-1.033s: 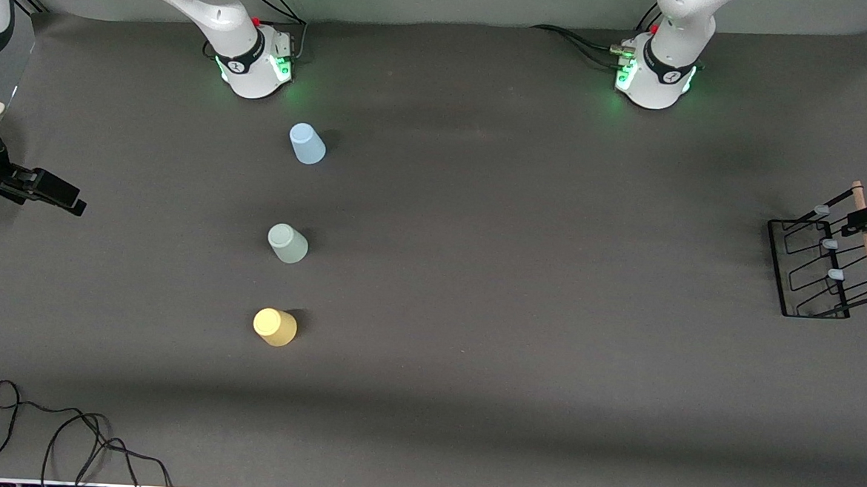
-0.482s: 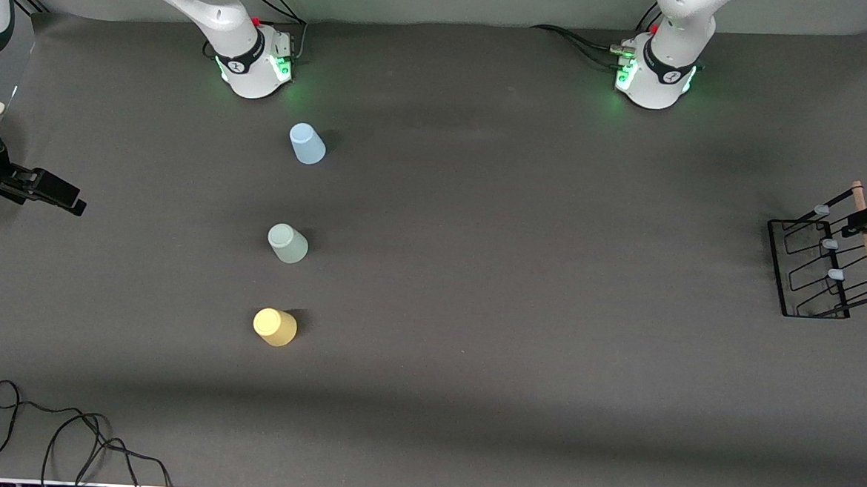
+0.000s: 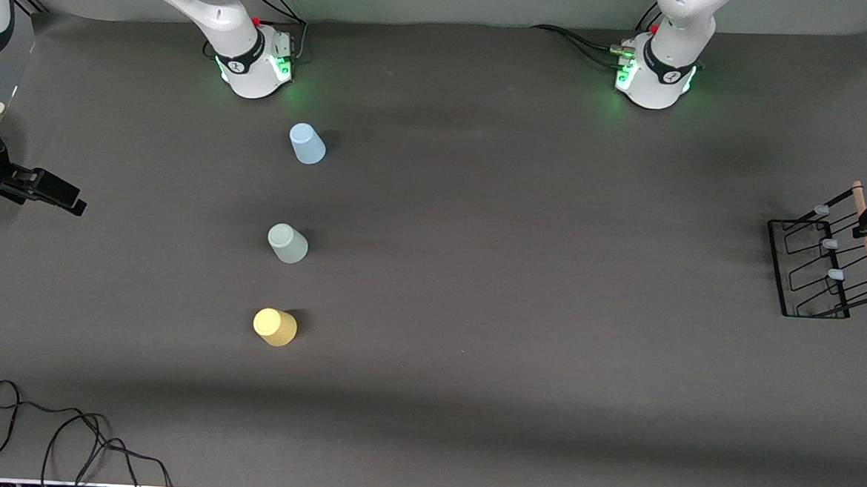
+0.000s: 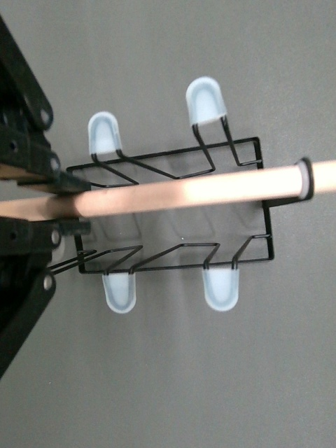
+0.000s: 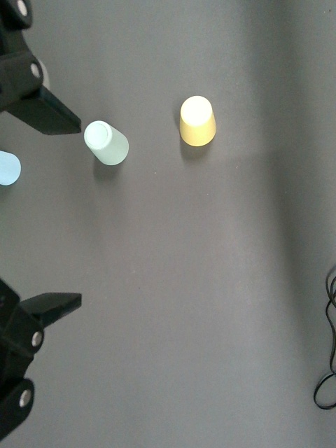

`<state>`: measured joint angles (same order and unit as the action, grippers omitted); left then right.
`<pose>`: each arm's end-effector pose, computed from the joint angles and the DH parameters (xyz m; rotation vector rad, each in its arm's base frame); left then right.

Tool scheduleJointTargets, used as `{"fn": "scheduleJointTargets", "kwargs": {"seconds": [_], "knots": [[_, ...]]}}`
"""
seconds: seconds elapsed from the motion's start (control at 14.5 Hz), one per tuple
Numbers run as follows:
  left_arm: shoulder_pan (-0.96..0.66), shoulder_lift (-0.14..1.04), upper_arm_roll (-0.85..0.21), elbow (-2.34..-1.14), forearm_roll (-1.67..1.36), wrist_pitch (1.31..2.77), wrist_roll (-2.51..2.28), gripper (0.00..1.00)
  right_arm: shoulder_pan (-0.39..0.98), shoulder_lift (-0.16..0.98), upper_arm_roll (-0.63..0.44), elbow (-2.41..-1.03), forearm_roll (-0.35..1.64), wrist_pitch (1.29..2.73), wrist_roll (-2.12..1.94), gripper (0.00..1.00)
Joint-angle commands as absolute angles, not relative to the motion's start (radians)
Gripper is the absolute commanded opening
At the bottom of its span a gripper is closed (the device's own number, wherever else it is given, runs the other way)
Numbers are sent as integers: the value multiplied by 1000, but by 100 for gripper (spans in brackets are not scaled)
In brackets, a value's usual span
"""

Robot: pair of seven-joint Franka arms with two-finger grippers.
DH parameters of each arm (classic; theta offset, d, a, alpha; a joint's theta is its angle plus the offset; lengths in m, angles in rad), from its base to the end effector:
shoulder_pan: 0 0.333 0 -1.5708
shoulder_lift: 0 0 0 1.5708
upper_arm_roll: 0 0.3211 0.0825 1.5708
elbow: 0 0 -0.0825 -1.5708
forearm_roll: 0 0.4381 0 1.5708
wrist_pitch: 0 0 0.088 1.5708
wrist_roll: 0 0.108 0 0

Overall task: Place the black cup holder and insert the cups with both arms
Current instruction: 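Grasp the holder's wooden dowel with the left gripper and lift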

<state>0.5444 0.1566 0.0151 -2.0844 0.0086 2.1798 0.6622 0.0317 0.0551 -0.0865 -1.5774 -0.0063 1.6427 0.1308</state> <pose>0.5146 0.3226 0.3167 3.1084 -0.1679 -0.0863 0.6305 -0.0339 0.5974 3.1175 -0.2892 0.0169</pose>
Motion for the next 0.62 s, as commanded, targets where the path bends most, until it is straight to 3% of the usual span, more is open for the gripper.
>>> {"fn": "scheduleJointTargets", "kwargs": {"seconds": [0.0, 0.21, 0.55], "knots": [[543, 133, 12, -2091, 5, 2157, 646, 0, 29, 64, -86, -1554, -6, 1623, 138, 100], [542, 121, 8, -2021, -12, 2084, 641, 0, 29, 64, -86, -1554, -8, 1623, 138, 100], [408, 121, -18, -1651, -2, 1723, 457, 0, 29, 64, -94, -1552, -8, 1623, 138, 100]]}}
